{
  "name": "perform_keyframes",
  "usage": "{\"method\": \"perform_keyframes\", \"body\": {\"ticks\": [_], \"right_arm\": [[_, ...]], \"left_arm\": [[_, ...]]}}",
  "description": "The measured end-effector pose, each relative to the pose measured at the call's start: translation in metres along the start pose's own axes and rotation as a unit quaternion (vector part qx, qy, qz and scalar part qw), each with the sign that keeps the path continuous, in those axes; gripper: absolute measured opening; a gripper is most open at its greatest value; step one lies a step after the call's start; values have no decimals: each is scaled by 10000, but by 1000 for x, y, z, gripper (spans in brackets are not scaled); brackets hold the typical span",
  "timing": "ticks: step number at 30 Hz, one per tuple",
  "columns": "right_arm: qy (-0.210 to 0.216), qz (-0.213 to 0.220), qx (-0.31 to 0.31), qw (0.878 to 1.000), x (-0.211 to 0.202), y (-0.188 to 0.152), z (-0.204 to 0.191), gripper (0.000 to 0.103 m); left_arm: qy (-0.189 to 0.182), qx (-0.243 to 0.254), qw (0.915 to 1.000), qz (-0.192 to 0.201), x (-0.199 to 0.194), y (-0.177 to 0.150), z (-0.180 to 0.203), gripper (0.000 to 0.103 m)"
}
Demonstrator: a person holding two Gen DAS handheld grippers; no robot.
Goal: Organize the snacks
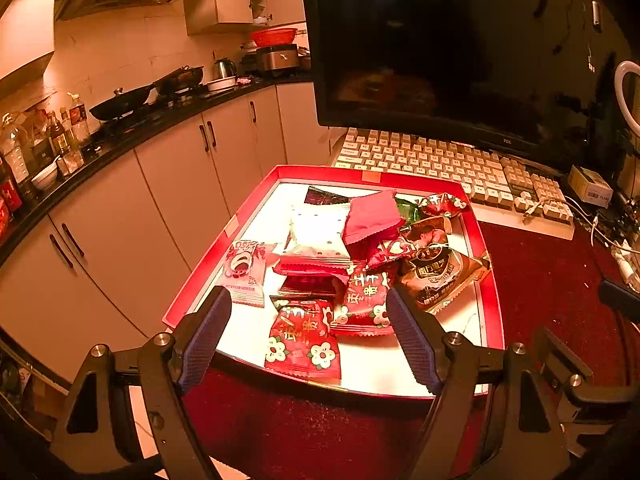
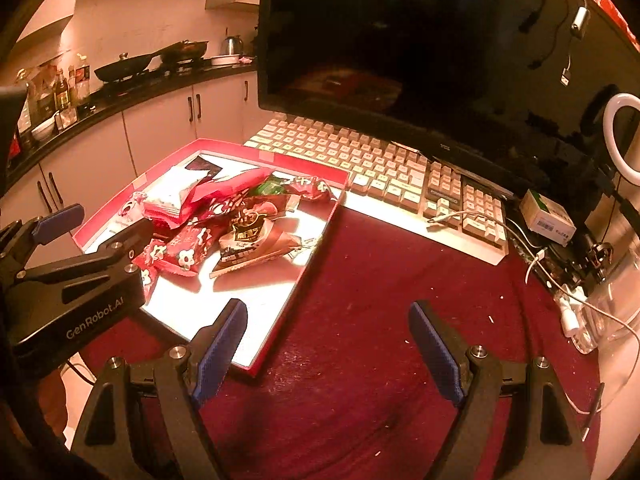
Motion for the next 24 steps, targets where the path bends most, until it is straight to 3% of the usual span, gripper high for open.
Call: {"method": "perform_keyframes", "body": {"ticks": [24], "right_arm": [[181,-24,309,9994,6,-4,14,84]], "left_arm": [[-56,135,9998,-127,4,-6,9,80]]}}
Point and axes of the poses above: each gripper's, at about its wrist camera, not at the fingertips, and x roughly the way its jaws point, z to its right, y to its top, the point moved 5 cm from there along x, roughly the way its jaws point, and after that the axes turned 15 degrees about -z, right-handed, at the moved point
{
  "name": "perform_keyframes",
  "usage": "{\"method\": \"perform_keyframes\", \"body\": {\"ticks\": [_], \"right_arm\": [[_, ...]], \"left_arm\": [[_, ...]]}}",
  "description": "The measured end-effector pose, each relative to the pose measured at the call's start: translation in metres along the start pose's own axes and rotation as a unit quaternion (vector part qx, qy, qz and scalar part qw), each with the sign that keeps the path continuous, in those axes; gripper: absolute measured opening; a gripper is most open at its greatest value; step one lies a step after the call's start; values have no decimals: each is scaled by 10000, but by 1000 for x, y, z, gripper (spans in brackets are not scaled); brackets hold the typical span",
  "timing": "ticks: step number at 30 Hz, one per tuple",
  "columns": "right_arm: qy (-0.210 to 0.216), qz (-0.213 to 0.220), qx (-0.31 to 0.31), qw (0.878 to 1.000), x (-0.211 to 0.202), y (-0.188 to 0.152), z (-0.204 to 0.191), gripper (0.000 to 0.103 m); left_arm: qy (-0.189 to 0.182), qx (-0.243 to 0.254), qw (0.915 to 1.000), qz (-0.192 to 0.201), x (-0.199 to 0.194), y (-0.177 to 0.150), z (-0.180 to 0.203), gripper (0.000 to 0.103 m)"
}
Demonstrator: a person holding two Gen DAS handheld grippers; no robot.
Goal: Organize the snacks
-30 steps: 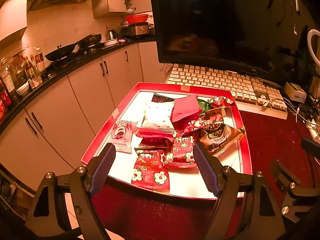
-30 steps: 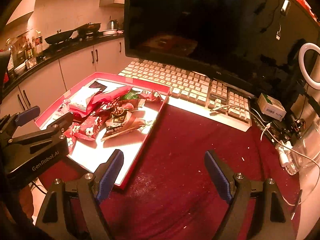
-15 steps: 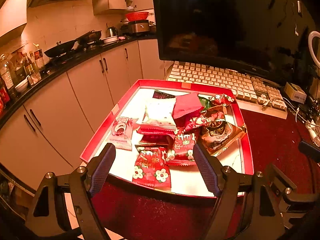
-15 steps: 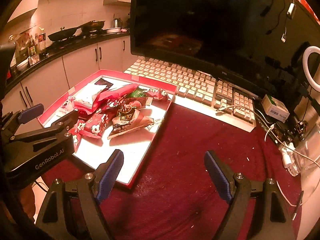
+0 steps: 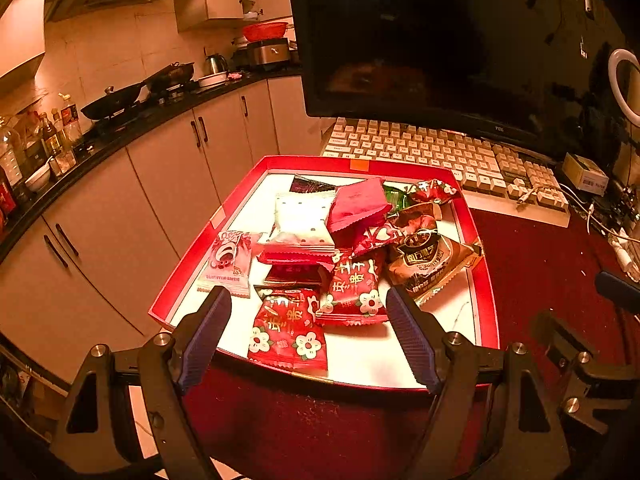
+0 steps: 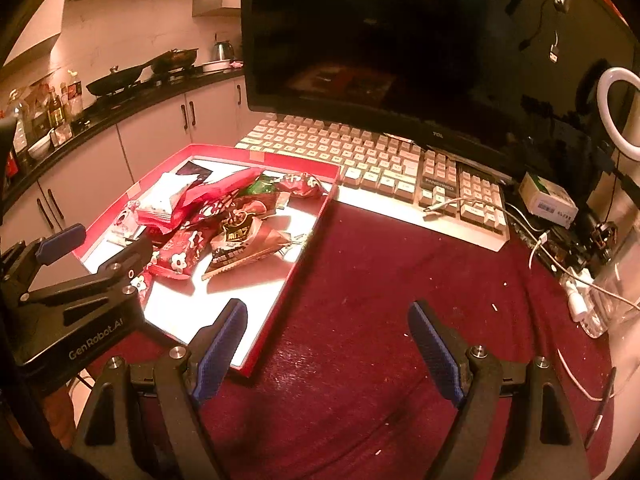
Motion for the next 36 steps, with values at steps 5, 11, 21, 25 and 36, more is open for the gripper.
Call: {"method": "perform_keyframes", "body": {"ticks": [5,11,21,25,36], "right_arm": [[40,35,48,10000,-2,0,3,84],[68,31,47,10000,-3,-1,2,84],[86,51,8,9999,-4,-3,-3,84],[99,107,5,9999,-8,-3,-7,84],[115,273,-77,9995,-15,-1,-16,84]], "left_arm": [[2,-40,10000,-1,-1,0,-1,80],[28,-91,10000,16,-2,-2,-2,80],[-86,-156,9998,63,-4,-2,-6,80],[-134,-154,9997,151,-8,-1,-8,80],[-172,-103,9991,379,-19,2,-11,80]]}}
Point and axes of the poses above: each gripper's, at about its wrist camera, not at the fingertips, and x roughly the way its jaws point, z to its right, y to its top, the point moved 5 cm from there along x, roughly the way its jaws point, and after that the axes turned 15 degrees about -z, right-handed, at the moved point
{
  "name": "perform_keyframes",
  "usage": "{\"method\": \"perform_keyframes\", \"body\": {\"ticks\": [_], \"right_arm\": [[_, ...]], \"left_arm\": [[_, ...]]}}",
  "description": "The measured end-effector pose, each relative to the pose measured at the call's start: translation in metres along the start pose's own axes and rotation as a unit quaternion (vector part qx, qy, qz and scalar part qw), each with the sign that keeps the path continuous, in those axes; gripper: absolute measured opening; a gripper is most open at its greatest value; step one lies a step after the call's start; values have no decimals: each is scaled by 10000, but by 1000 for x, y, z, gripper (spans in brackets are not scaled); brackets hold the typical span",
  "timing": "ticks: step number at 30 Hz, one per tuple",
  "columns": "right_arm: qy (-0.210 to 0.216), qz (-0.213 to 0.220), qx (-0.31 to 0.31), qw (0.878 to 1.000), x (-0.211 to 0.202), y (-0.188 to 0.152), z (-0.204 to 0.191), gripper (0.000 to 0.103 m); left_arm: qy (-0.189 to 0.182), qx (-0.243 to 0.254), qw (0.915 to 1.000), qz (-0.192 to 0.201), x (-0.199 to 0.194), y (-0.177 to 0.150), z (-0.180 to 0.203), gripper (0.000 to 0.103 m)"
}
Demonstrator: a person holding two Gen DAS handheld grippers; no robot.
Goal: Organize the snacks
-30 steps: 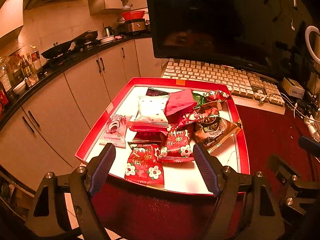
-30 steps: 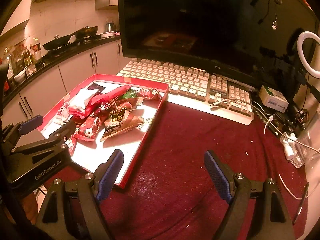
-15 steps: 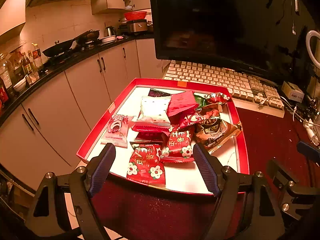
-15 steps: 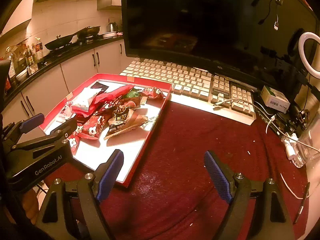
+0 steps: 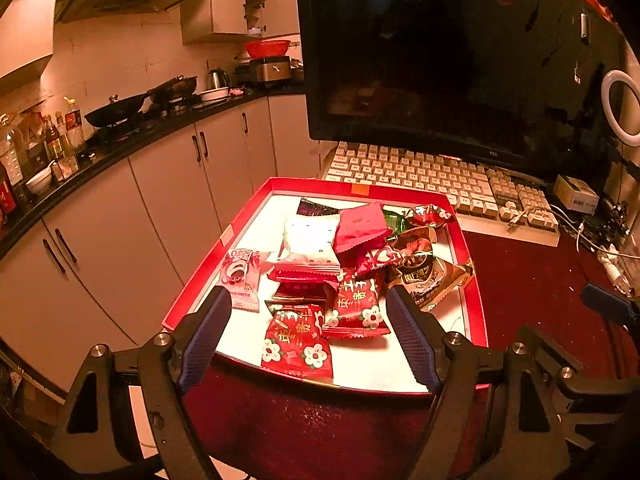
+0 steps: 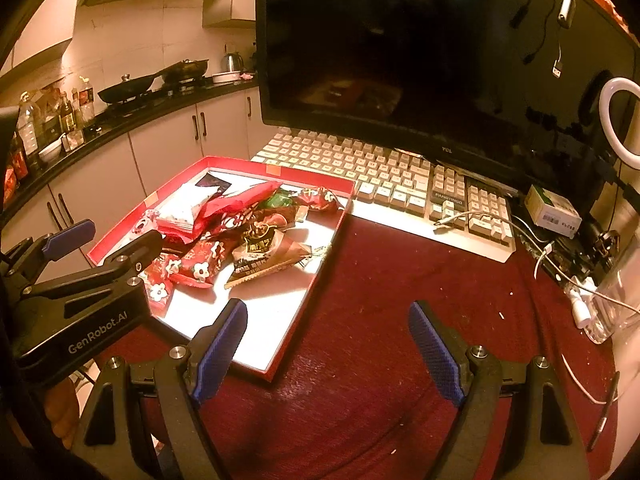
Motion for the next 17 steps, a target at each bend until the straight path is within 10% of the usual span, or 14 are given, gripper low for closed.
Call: {"method": "perform_keyframes", "body": {"ticks": [17], "right_arm": [[37,74,-48,10000,-2,2,-5,84]], "left_arm": [[28,-80,9998,162,-6,3,-2,80]]}}
Point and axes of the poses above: each gripper's, at about its wrist camera, not at the fingertips, and x roughly the way its jaws point, z to its right, y to its top, the point moved 5 cm from there along x, roughly the way its jaws point, and after that the axes turned 15 degrees about -z, right-handed, at the moved point
